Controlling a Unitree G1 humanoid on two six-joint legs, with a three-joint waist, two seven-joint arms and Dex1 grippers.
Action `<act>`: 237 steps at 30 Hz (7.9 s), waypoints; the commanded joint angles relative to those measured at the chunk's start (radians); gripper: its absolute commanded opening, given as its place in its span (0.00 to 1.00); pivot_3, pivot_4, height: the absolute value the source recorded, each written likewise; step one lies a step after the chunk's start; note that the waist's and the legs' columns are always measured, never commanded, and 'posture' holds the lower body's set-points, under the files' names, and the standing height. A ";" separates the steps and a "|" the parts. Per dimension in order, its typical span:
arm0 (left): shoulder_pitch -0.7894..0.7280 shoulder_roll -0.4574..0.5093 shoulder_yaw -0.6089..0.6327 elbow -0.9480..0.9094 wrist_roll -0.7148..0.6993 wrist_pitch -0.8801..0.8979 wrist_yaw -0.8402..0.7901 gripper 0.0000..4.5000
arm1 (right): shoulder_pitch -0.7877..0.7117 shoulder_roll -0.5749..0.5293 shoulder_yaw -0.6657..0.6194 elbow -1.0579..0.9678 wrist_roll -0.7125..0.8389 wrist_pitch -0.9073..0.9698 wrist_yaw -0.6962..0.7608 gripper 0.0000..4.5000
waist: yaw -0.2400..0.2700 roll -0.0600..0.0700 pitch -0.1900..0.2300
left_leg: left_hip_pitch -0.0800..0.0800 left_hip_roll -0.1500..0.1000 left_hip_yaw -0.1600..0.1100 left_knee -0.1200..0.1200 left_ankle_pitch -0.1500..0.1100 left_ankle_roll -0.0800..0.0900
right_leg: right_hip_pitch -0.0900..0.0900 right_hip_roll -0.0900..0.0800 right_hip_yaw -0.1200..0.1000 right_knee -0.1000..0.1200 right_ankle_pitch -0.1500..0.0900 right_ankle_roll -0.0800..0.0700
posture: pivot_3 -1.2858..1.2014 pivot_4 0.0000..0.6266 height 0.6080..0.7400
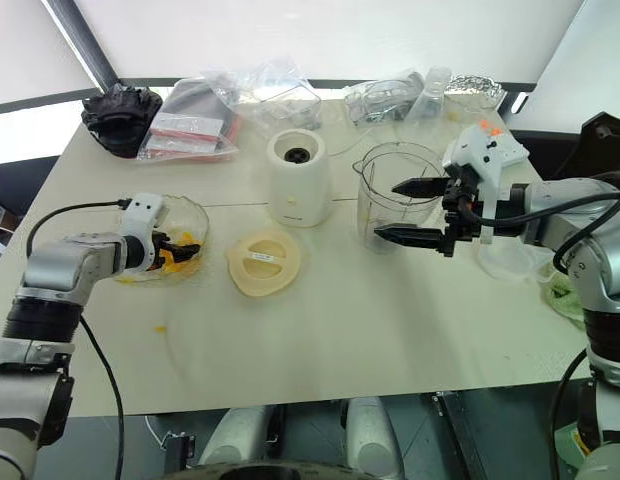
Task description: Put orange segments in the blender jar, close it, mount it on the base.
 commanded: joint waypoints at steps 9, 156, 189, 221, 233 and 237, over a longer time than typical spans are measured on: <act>-0.069 -0.027 -0.017 0.102 0.076 -0.084 -0.050 0.88 | -0.015 -0.004 -0.020 -0.037 0.001 -0.009 -0.013 1.00 | 0.000 0.000 0.000 | 0.000 -0.001 -0.001 0.000 0.000 0.000 | 0.000 -0.001 0.000 0.000 0.001 0.001 | 0.52 0.24 1.00; -0.690 -0.404 0.017 0.135 -0.014 -0.511 -0.155 0.02 | 0.251 0.066 -0.238 -0.315 0.059 0.078 -0.237 1.00 | 0.027 -0.002 0.001 | -0.006 -0.004 -0.003 0.012 0.000 0.000 | 0.000 -0.001 -0.003 0.005 0.001 0.002 | 0.52 0.24 1.00; -0.936 -0.810 0.004 1.037 0.203 -1.047 -0.364 0.22 | 0.923 0.209 -0.650 -0.833 0.431 0.024 -0.824 1.00 | 0.024 -0.002 0.002 | -0.007 -0.003 0.000 0.012 -0.003 0.005 | 0.002 0.000 0.000 -0.001 0.002 0.007 | 0.52 0.24 1.00; -0.587 -0.432 0.071 0.503 0.152 -0.809 -0.521 0.98 | 1.154 0.206 -0.556 -0.716 0.283 -0.197 -0.931 1.00 | 0.023 -0.002 0.001 | -0.005 -0.002 0.000 0.013 -0.003 0.005 | 0.003 0.000 0.000 -0.001 0.002 0.007 | 0.52 0.24 1.00; -0.042 -0.299 -0.003 -0.173 0.105 -0.504 -0.465 0.98 | 1.050 0.272 -0.521 -0.487 0.063 -0.195 -0.923 1.00 | 0.024 0.000 -0.001 | -0.003 0.000 -0.002 0.013 -0.003 0.005 | 0.004 0.000 0.003 0.001 0.002 0.005 | 0.52 0.24 1.00; 0.047 -0.304 -0.018 -0.265 0.091 -0.455 -0.418 0.98 | 1.002 0.281 -0.536 -0.409 -0.004 -0.199 -0.945 1.00 | 0.027 -0.002 -0.001 | -0.004 0.000 -0.002 0.013 -0.003 0.005 | 0.004 0.000 0.003 0.000 0.001 0.004 | 0.52 0.24 1.00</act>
